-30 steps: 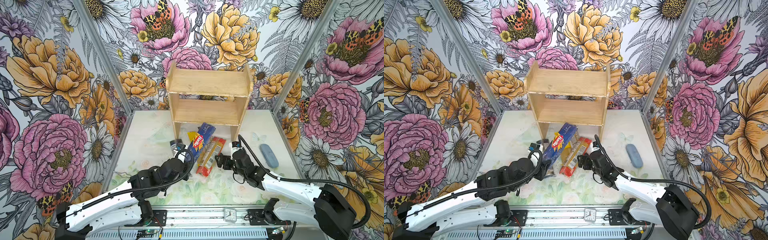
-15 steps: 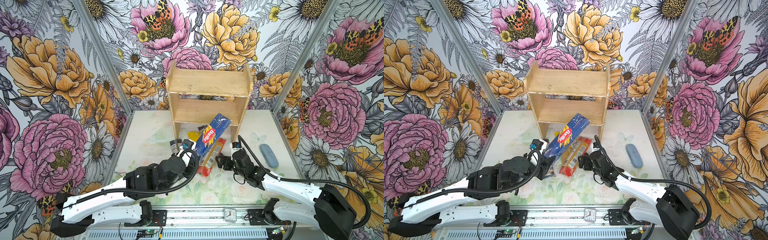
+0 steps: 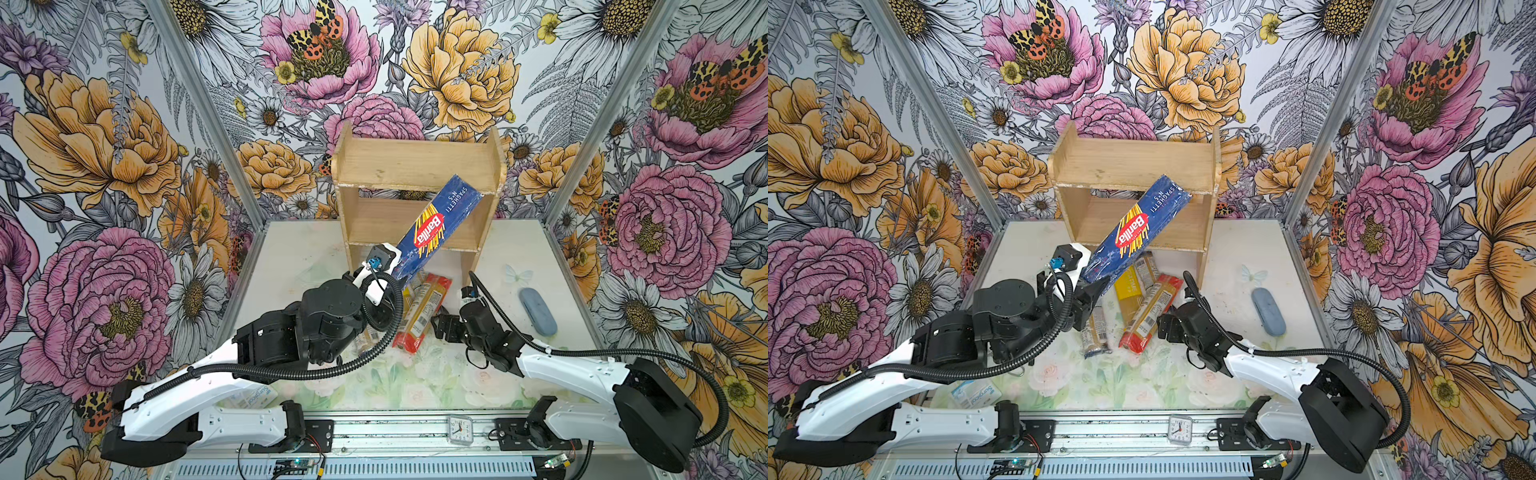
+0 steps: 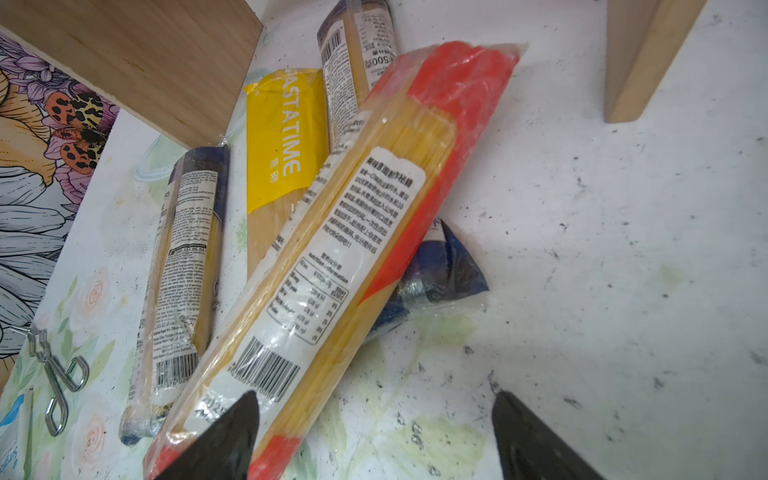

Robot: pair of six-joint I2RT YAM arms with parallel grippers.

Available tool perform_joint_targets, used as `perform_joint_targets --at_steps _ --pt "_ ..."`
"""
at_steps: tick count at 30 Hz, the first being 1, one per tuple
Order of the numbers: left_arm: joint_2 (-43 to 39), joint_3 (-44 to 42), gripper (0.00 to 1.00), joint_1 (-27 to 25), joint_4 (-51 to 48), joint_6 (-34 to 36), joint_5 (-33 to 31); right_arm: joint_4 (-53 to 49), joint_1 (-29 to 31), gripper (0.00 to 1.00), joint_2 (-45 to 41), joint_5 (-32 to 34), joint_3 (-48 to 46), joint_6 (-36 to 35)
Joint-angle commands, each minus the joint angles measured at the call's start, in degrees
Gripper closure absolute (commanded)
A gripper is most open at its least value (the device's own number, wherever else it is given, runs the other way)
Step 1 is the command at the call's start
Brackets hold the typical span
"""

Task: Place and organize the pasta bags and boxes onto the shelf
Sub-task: 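Lift the Barilla box with the left gripper and carry it toward the shelf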

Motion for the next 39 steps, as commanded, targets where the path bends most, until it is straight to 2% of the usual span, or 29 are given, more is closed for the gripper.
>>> perform_joint_targets --at_steps 1,15,23,32,39 --pt "-0.86 4.84 1.00 2.34 11.75 3.87 -0.66 0.14 -0.48 0.11 0.73 0.91 2.03 -0.49" --pt "7.13 15.50 1.00 20.58 16.09 5.13 13.77 0.14 -2.41 0.10 4.74 0.25 4.59 -2.80" --pt "14.86 20.16 1.00 30.32 21.20 0.52 18.49 0.23 -4.28 0.10 8.84 -1.42 6.24 -4.37" --pt "22.57 25.23 1.00 35.48 23.42 -2.72 21.14 0.76 -4.62 0.10 10.32 -2.40 6.09 -4.95" --pt "24.01 25.52 1.00 36.62 24.59 -5.05 18.72 0.81 -5.24 0.10 10.40 -2.72 5.86 -5.77"
